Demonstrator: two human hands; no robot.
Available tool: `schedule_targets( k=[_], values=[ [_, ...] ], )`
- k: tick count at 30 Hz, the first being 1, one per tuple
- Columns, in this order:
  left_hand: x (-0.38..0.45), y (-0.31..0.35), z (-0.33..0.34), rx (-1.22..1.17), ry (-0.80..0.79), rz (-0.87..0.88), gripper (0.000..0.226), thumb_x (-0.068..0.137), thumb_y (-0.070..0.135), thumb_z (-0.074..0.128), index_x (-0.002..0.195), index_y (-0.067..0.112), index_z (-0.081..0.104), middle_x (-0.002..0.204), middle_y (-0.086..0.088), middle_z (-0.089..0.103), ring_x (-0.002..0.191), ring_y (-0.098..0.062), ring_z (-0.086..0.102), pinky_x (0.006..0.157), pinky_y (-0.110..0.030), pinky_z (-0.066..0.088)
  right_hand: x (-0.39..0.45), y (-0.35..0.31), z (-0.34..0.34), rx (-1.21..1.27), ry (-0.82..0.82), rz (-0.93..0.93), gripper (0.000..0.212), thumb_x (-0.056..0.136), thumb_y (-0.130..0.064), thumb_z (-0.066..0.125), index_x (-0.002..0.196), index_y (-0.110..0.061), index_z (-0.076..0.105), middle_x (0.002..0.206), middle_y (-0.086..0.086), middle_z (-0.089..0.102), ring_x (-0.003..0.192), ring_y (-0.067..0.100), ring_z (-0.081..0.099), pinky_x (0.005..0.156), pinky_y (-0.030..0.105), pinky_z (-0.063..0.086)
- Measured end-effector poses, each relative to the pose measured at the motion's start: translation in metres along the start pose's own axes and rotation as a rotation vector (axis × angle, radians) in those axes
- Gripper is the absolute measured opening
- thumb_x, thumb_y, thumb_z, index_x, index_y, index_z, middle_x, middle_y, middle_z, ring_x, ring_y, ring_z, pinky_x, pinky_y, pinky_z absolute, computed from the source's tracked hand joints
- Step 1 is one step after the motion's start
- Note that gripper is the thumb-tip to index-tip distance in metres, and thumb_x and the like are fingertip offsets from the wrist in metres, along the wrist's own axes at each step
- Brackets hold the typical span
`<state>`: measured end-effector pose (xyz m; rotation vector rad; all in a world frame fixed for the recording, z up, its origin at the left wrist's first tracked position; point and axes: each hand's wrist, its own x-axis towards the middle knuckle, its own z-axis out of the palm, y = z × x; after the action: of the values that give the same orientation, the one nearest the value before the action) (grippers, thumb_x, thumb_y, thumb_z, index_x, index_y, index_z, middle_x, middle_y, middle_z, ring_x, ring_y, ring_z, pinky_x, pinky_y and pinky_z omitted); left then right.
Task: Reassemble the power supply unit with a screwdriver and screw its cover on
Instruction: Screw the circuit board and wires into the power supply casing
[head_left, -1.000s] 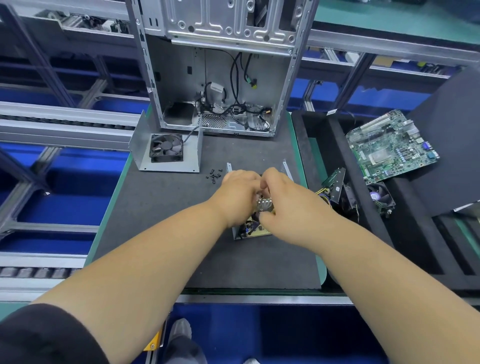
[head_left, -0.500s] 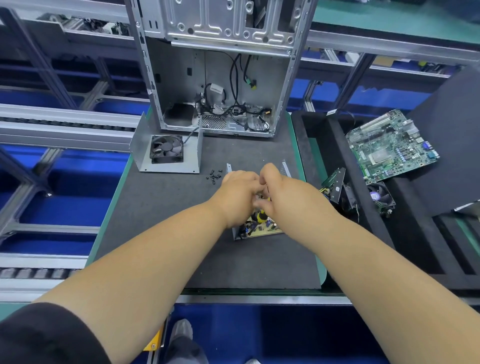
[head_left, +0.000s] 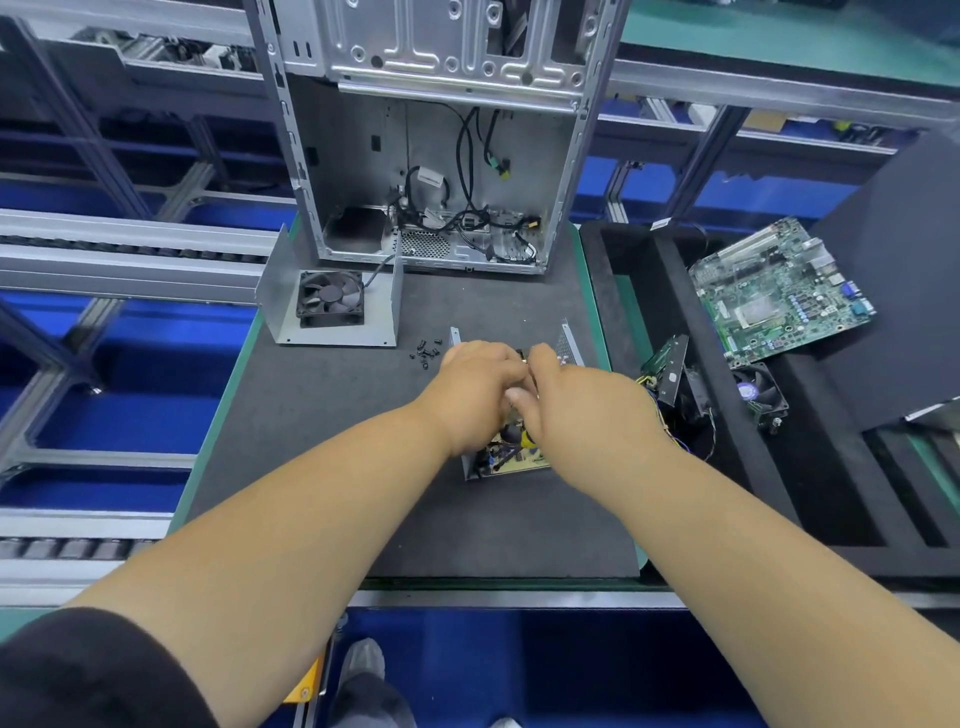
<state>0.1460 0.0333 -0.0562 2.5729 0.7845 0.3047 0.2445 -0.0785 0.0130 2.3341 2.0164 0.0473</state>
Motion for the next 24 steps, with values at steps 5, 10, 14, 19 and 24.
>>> schedule_targets(
  k=[5, 10, 14, 19, 24],
  values=[
    [-0.0013, 0.0005, -0.0001, -0.003, 0.050, 0.017, 0.034, 0.083, -0.001, 0.049, 0.095, 0.023, 0.070, 0.088, 0.015, 0.043, 0.096, -0.018, 0.045, 0.085, -0.023, 0.021, -0.0002, 0.0048, -0.0088, 0.329, -0.161, -0.066, 0.027, 0.090, -0.011, 0.049, 0.112, -0.014, 0.033, 0.101, 0.006, 0.050, 0.063, 0.015, 0.044, 0.049, 0.034, 0.031],
    [-0.0007, -0.0017, 0.0014, -0.028, 0.031, 0.016, 0.032, 0.081, 0.003, 0.052, 0.096, 0.025, 0.071, 0.090, 0.015, 0.044, 0.092, -0.012, 0.037, 0.084, -0.022, 0.018, -0.0006, -0.0035, -0.0025, -0.057, -0.017, 0.038, 0.026, 0.103, -0.043, 0.035, 0.098, -0.019, 0.026, 0.065, -0.005, 0.037, 0.056, 0.021, 0.040, 0.043, 0.030, 0.018],
    [0.0000, -0.0007, 0.0018, -0.024, 0.055, 0.014, 0.028, 0.081, 0.002, 0.053, 0.087, 0.026, 0.067, 0.081, 0.014, 0.041, 0.087, -0.013, 0.037, 0.080, -0.021, 0.017, 0.0001, -0.0005, -0.0046, 0.309, -0.072, -0.020, 0.020, 0.094, -0.027, 0.047, 0.099, -0.018, 0.030, 0.098, 0.001, 0.042, 0.067, 0.021, 0.042, 0.049, 0.030, 0.022],
    [-0.0011, 0.0002, -0.0010, -0.023, 0.055, 0.034, 0.026, 0.075, 0.001, 0.052, 0.078, 0.027, 0.059, 0.079, 0.013, 0.040, 0.083, -0.017, 0.040, 0.075, -0.023, 0.018, 0.0026, 0.0011, -0.0045, 0.084, -0.027, -0.087, 0.022, 0.101, -0.034, 0.043, 0.109, -0.015, 0.035, 0.084, 0.001, 0.053, 0.062, 0.022, 0.042, 0.048, 0.034, 0.024],
    [0.0002, -0.0026, 0.0031, 0.012, 0.050, 0.026, 0.029, 0.081, 0.004, 0.053, 0.096, 0.023, 0.071, 0.087, 0.014, 0.043, 0.095, -0.017, 0.045, 0.079, -0.020, 0.015, -0.0034, -0.0004, -0.0039, 0.281, -0.084, 0.027, 0.018, 0.094, -0.032, 0.044, 0.100, -0.021, 0.031, 0.096, -0.001, 0.050, 0.065, 0.017, 0.044, 0.047, 0.030, 0.020]
  ],
)
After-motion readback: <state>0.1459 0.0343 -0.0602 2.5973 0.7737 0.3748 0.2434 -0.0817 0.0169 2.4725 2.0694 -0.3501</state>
